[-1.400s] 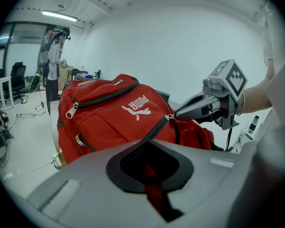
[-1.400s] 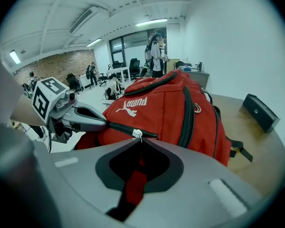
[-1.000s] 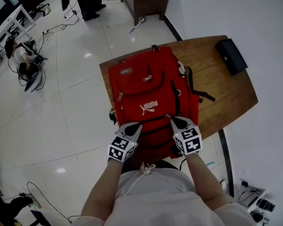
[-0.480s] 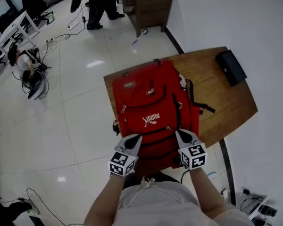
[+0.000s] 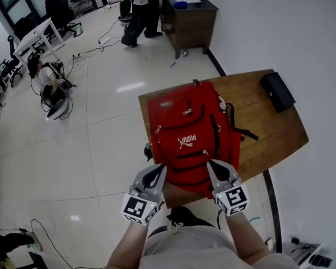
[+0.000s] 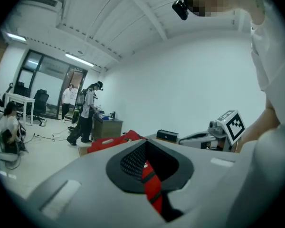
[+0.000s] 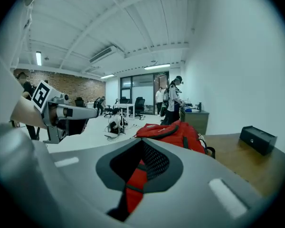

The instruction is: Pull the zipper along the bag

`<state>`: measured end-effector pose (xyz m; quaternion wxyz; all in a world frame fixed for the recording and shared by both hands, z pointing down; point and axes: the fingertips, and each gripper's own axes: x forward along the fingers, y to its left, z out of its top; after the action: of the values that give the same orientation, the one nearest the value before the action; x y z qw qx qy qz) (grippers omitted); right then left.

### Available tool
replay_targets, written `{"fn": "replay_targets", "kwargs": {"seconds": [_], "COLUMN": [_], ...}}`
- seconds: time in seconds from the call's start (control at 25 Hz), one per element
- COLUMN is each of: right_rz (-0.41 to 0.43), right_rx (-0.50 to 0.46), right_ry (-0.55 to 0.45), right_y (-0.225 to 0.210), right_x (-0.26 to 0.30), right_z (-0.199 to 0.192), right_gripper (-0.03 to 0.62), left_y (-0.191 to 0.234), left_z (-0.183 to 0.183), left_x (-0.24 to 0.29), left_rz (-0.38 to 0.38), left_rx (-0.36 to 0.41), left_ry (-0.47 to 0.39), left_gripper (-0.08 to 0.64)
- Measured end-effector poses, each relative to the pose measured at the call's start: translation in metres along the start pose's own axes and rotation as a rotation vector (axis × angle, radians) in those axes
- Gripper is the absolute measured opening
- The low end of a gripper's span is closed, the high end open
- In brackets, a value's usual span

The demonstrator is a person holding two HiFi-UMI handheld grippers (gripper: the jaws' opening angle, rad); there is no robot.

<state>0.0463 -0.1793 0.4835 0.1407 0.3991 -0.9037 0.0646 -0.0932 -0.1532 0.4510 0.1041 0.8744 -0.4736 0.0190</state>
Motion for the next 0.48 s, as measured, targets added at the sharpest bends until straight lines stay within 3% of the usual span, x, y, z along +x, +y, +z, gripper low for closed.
{"fn": "replay_targets", "kwargs": {"seconds": [0.2,0.36,0.48], "right_rz": [0.034,0.076,0.107], "right_rx": [-0.04,-0.067,-0.093], "right_ry": [-0.04,-0.05,-0.07], "right_y": [0.034,0.067,0.096], "right_x": [-0.04,-0.078,-0.113], "right_z": [0.006,0.002,0.003], "right_gripper": [0.006,0.006,0.006], "left_y": [-0.033,-0.067,-0.097], "left_z": [0.008,0.001,-0.001], "left_x": [-0.05,-0.091,-0.127], "left_rz": [0.036,0.055,0.077], "left_rx": [0.017,-0.042,-0.043], "left_ry": [-0.047,-0.082,-0.093], "left_gripper": [0.006,0.006,0.006]}}
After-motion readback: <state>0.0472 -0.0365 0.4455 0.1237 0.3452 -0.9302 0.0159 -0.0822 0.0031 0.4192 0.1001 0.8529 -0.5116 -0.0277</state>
